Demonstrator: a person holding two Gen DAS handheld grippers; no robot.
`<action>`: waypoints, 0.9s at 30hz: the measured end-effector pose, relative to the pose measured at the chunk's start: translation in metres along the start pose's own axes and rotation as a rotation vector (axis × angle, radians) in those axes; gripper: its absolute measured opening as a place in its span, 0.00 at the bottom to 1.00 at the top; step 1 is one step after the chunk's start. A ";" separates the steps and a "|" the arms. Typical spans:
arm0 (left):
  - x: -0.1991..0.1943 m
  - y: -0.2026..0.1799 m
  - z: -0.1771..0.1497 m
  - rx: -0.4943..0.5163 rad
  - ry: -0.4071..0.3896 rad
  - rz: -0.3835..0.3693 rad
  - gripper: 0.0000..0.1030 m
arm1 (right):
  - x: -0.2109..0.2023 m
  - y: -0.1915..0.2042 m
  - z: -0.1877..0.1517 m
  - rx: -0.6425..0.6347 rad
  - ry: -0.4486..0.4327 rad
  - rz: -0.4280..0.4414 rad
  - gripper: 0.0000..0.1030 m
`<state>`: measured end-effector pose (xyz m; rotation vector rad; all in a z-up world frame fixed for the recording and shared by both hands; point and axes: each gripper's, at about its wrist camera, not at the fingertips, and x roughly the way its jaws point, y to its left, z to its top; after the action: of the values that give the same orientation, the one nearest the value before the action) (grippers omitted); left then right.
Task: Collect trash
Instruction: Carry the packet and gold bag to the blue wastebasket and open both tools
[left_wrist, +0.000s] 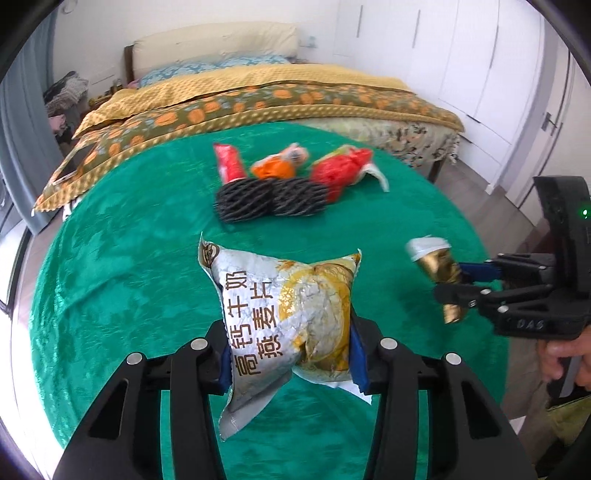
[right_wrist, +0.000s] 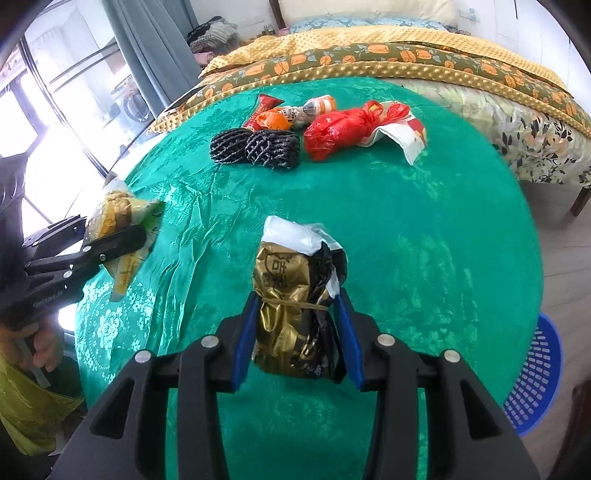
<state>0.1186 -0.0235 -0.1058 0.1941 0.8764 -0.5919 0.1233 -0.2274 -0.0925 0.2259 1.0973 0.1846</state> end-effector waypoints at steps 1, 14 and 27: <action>0.000 -0.004 0.001 -0.003 0.000 -0.011 0.45 | -0.002 -0.001 0.000 0.002 -0.003 0.001 0.39; 0.020 -0.085 0.015 0.053 0.036 -0.125 0.45 | -0.042 -0.060 -0.023 0.086 -0.057 -0.043 0.39; 0.059 -0.239 0.050 0.208 0.075 -0.287 0.45 | -0.123 -0.203 -0.061 0.260 -0.126 -0.226 0.39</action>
<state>0.0462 -0.2642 -0.1011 0.2829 0.9219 -0.9504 0.0215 -0.4494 -0.0690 0.3393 1.0116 -0.1736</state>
